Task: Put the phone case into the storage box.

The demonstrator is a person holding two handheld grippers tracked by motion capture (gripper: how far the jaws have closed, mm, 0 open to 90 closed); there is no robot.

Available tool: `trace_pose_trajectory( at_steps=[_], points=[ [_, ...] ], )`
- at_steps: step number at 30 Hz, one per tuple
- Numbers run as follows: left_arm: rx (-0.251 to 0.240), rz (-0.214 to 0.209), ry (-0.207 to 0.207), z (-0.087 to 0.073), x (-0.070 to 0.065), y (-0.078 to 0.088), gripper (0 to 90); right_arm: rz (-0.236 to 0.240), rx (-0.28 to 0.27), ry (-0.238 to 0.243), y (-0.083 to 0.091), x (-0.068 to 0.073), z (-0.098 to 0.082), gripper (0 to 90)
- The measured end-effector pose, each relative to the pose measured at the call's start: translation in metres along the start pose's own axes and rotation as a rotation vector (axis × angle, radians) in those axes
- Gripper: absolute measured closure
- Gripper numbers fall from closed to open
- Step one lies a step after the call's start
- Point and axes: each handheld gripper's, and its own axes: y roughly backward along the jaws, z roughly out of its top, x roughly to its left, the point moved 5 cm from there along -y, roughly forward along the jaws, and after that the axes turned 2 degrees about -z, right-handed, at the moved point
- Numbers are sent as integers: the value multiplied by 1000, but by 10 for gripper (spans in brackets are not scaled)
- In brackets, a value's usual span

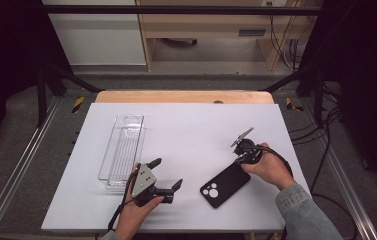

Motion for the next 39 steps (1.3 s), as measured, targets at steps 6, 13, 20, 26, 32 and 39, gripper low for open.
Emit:
trace_pose_trajectory(
  at_steps=[6,13,20,26,32,39],
  points=[
    [2,-3,-3,0,-1,0,35,11,15,-17,-1,-1,-5,852],
    [3,-3,-2,0,-1,-1,35,-3,23,-31,-1,0,-4,863],
    [3,-3,2,0,0,-1,36,-30,9,-87,2,-3,-5,895],
    [4,-1,8,-1,1,-1,36,-24,23,-72,1,-1,-4,893],
    [6,-9,7,-1,-2,-2,36,-23,34,-55,1,0,-3,889],
    [11,-17,8,-2,-4,-3,36,-10,37,-52,0,-1,-5,867]
  ],
)
